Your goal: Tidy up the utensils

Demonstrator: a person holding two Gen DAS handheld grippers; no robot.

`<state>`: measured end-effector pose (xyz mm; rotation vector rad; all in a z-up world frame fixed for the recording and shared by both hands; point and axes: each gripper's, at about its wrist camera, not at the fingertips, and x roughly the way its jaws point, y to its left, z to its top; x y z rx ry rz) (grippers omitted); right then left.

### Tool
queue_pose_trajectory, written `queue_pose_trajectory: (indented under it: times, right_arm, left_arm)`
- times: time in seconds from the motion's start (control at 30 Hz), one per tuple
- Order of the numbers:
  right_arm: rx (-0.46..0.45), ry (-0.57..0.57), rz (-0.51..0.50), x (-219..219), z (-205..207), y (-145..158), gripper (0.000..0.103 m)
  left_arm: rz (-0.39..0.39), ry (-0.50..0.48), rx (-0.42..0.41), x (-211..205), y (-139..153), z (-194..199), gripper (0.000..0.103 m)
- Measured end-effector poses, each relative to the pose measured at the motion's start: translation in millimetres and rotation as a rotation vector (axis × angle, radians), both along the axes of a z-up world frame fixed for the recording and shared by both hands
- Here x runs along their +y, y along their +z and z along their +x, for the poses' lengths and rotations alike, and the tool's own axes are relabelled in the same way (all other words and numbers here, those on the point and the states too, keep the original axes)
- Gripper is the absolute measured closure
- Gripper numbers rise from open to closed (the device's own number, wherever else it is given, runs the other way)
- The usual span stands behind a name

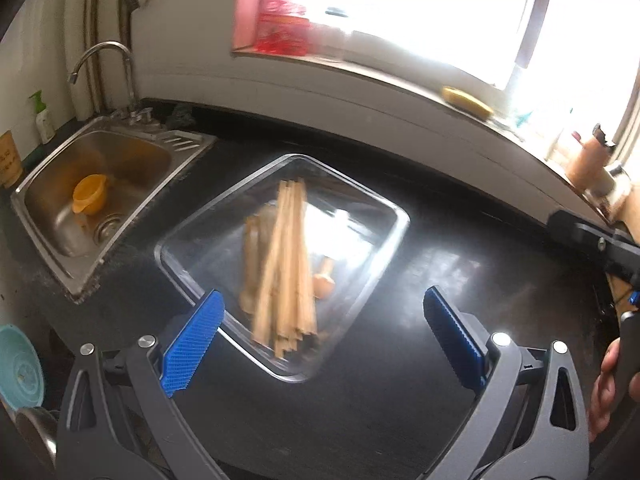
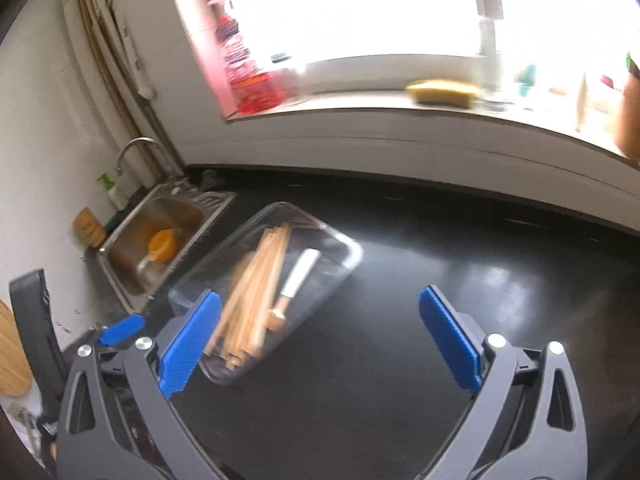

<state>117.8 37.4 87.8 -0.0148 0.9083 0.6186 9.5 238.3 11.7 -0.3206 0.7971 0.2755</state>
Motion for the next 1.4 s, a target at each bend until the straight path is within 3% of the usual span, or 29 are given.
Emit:
queue_pose_trajectory:
  times: [0.2, 0.37, 0.63, 0.9, 1.4]
  right_arm:
    - [-0.074, -0.156, -0.077, -97.6, -25.4, -5.3, 0.007]
    - [-0.087, -0.278, -0.142, -173.0, -45.7, -23.9, 0.007]
    - [-0.066, -0.378, -0.156, -252.0, -71.8, -50.5, 0.007]
    - [-0.087, -0.373, -0.134, -264.3, -97.5, -50.1, 0.007]
    - [-0.138, -0.324, -0.069, -258.3, -125.8, -22.4, 0.007]
  left_arm:
    - [0.026, -0.124, -0.047, -71.8, 2.4, -3.2, 0.006]
    - [-0.004, -0.219, -0.07, -129.5, -6.5, -0.4, 0.006]
    - [0.006, -0.343, -0.014, -204.0, -39.3, -5.4, 0.006]
    - [0.025, -0.342, 0.006, -216.8, -51.3, -35.0, 0.006]
    - [0.066, -0.297, -0.06, -211.6, -12.0, -72.8, 0.006]
